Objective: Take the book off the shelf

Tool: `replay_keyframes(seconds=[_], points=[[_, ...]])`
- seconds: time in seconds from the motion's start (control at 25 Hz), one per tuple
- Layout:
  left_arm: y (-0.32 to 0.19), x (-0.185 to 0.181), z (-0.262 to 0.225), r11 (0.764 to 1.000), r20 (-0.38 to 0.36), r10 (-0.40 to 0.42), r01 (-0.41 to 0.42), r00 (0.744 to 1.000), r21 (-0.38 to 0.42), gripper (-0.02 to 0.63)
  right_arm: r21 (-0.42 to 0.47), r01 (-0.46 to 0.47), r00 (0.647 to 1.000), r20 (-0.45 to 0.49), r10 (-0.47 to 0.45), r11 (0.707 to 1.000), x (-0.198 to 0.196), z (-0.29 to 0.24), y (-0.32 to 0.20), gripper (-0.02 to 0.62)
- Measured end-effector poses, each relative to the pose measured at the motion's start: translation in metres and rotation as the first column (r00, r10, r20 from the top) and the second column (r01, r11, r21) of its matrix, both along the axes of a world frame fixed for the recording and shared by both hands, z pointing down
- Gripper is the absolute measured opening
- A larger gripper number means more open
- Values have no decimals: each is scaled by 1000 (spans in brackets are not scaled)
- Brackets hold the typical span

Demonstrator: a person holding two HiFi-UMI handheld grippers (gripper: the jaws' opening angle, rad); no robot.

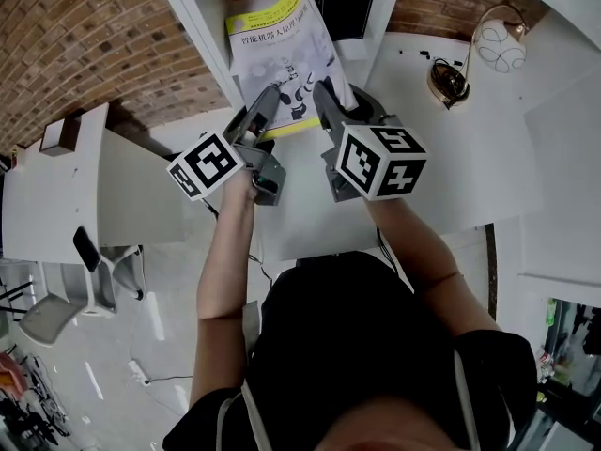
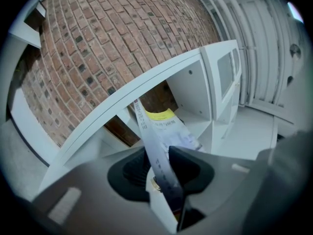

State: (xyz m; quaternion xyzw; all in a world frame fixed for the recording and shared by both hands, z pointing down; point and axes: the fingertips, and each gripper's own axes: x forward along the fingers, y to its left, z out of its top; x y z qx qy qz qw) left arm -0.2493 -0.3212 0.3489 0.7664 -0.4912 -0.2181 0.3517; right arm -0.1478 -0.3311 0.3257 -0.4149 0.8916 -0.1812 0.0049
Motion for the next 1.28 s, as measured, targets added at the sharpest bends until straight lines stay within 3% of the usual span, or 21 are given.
replay_keyframes(seconds=[0.76,1.28], points=[[51,13,-30,991,121,-4,-12,993,132,126,93,-13,1000,11,12,996,14,-27,55,82],[79,34,-31,978,210,-22,-23,977,208,126,96,-6,1000,-3,6,995,33,-18,82,91]])
